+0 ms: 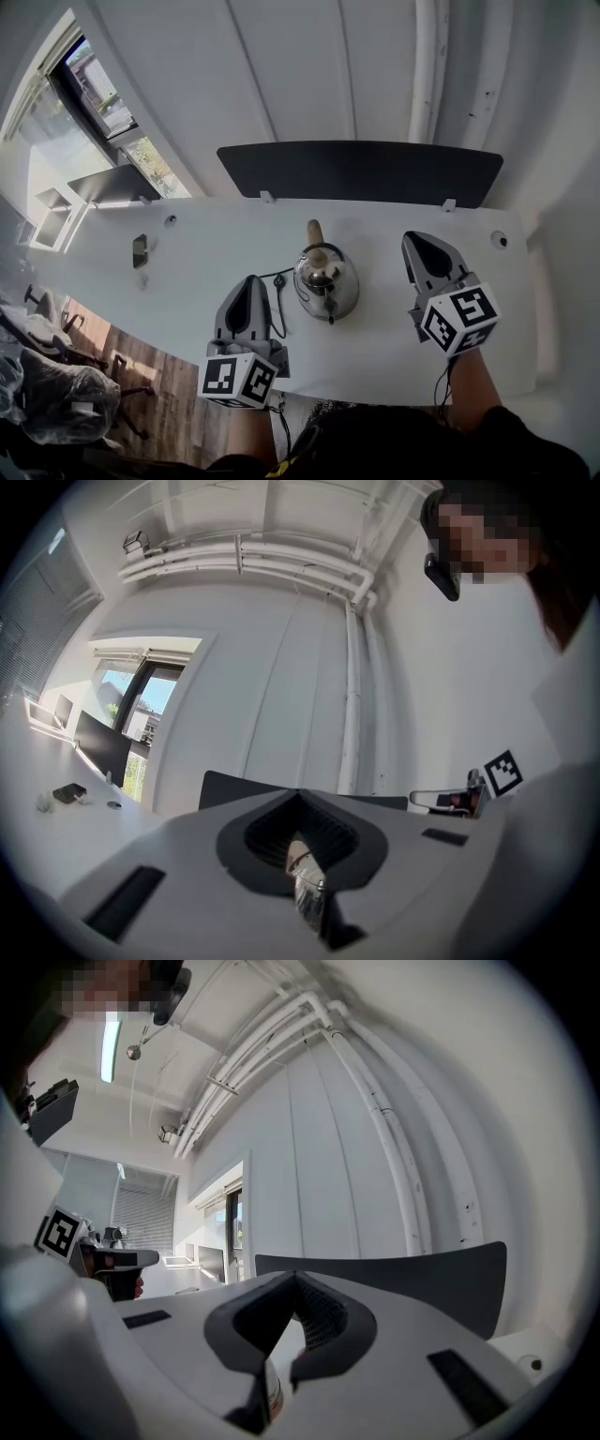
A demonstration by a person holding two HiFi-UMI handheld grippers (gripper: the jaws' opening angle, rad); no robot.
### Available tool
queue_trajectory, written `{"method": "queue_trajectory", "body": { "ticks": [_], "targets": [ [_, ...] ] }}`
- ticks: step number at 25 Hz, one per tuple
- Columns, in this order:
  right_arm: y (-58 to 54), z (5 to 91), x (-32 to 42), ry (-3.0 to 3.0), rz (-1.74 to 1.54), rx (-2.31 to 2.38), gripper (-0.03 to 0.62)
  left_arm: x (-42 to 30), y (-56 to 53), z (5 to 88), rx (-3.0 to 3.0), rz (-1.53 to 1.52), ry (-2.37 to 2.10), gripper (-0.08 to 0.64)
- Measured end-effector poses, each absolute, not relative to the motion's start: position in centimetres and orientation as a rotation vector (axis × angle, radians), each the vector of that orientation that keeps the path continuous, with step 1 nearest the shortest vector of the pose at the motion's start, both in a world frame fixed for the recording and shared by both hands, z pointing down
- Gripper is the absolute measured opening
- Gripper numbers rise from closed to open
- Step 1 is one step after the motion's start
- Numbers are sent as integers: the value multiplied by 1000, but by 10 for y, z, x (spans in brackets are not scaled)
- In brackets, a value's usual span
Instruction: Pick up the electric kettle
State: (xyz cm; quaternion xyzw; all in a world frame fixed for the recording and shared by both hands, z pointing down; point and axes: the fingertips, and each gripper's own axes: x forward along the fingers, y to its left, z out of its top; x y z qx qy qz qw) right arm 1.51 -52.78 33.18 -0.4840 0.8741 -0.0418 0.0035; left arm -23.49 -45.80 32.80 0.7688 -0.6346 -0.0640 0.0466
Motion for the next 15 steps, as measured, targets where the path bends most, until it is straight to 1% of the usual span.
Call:
{"method": "queue_trajectory", "body": {
  "ticks": [11, 15],
  "targets": [
    [-562, 343, 0, 2774, -142, -1499, 6, -234, -485, 351, 2362, -132, -1826, 2],
    [-573, 347, 2, 2802, -141, -1451, 6, -237, -496, 355, 2334, -121, -1848, 2]
  ]
}}
